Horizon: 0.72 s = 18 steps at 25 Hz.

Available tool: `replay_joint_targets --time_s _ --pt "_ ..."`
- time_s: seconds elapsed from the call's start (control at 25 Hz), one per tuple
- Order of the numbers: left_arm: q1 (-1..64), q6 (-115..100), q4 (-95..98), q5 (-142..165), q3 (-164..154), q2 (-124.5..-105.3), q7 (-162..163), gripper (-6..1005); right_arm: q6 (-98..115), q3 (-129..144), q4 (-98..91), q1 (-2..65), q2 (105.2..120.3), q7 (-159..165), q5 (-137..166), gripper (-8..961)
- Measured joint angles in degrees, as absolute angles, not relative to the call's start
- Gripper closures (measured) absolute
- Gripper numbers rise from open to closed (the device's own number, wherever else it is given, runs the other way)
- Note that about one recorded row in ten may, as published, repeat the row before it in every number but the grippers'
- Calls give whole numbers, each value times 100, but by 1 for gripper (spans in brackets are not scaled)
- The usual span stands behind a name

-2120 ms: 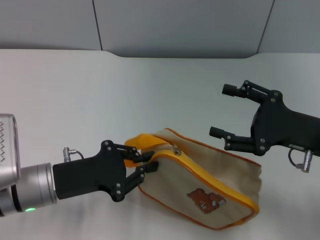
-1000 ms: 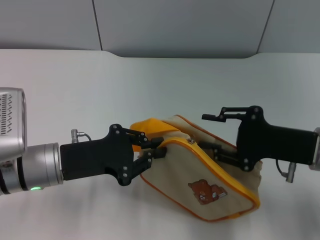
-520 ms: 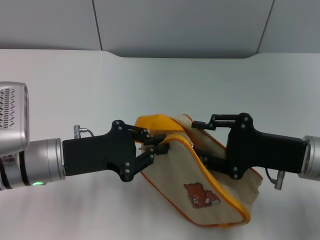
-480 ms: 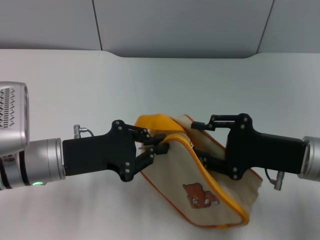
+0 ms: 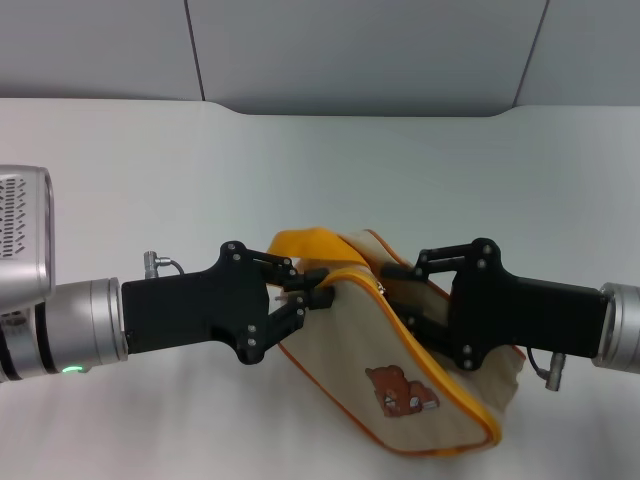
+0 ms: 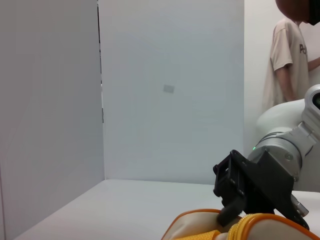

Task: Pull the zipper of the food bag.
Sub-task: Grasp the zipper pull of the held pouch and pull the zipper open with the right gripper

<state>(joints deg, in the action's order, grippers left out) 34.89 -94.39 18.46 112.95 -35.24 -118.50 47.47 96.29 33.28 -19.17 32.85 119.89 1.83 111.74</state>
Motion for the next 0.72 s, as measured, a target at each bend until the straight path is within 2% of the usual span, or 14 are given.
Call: replay_joint_targets --time_s 0.32,0.72 --pt "3481 -9517 1843 11290 -3525 -11857 4730 887 9426 3330 -1682 3342 11988 191 11174 845" --pt "3408 -9525 1830 11283 -3495 -11858 4696 889 9272 3303 -1558 3423 11975 248 11179 952"
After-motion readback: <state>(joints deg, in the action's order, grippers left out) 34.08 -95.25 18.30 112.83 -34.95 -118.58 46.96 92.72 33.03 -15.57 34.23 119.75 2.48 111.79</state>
